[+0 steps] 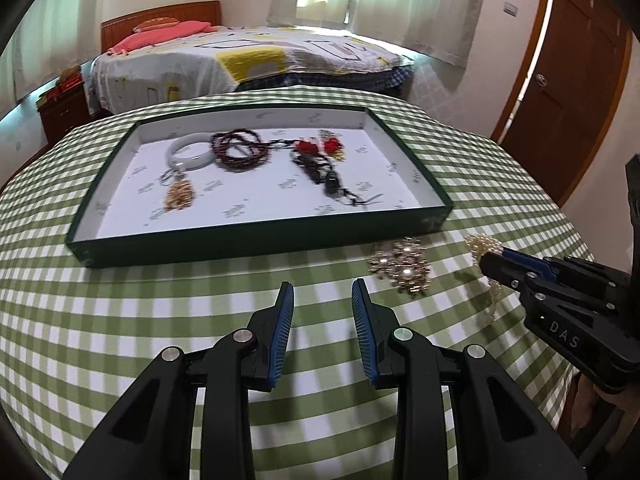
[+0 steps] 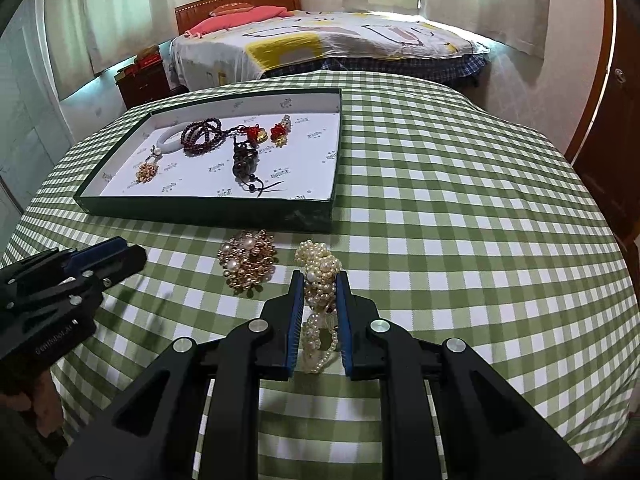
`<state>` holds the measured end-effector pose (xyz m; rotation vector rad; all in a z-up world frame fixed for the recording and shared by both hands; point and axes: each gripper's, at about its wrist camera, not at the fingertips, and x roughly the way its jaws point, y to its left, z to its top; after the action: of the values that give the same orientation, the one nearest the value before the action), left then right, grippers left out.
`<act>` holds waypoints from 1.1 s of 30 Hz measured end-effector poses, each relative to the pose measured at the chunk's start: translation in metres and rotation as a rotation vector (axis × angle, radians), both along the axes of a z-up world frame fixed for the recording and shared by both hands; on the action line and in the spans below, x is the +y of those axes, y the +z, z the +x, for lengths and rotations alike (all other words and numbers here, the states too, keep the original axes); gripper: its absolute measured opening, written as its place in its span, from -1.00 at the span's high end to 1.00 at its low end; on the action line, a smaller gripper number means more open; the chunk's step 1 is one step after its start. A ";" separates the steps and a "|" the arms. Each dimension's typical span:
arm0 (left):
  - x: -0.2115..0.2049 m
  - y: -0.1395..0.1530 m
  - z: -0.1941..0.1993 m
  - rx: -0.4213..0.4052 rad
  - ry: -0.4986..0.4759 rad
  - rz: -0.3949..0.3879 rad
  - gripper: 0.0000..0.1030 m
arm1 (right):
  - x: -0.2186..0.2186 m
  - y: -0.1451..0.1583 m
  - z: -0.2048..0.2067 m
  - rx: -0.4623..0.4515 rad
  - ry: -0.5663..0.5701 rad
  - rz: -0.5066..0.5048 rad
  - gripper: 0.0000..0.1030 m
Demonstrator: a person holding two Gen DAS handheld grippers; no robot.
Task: Organize jewelry
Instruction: 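Close the left gripper on the gold pearl flower brooch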
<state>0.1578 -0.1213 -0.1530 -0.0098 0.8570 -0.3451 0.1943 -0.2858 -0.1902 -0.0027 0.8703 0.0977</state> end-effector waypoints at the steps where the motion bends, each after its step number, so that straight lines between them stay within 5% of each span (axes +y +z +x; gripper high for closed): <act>1: -0.004 0.000 0.000 0.000 -0.007 0.001 0.40 | -0.002 0.000 0.000 0.002 0.002 0.003 0.69; 23: -0.074 -0.016 0.017 0.009 -0.076 0.029 0.40 | -0.045 -0.004 -0.002 -0.003 -0.022 0.065 0.68; 33: -0.077 -0.021 0.025 0.000 -0.078 0.035 0.13 | -0.046 -0.005 -0.001 0.002 -0.027 0.067 0.68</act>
<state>0.1828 -0.1983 -0.1736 0.0563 0.8646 -0.4029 0.1931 -0.3314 -0.1954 0.0717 0.8686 0.1017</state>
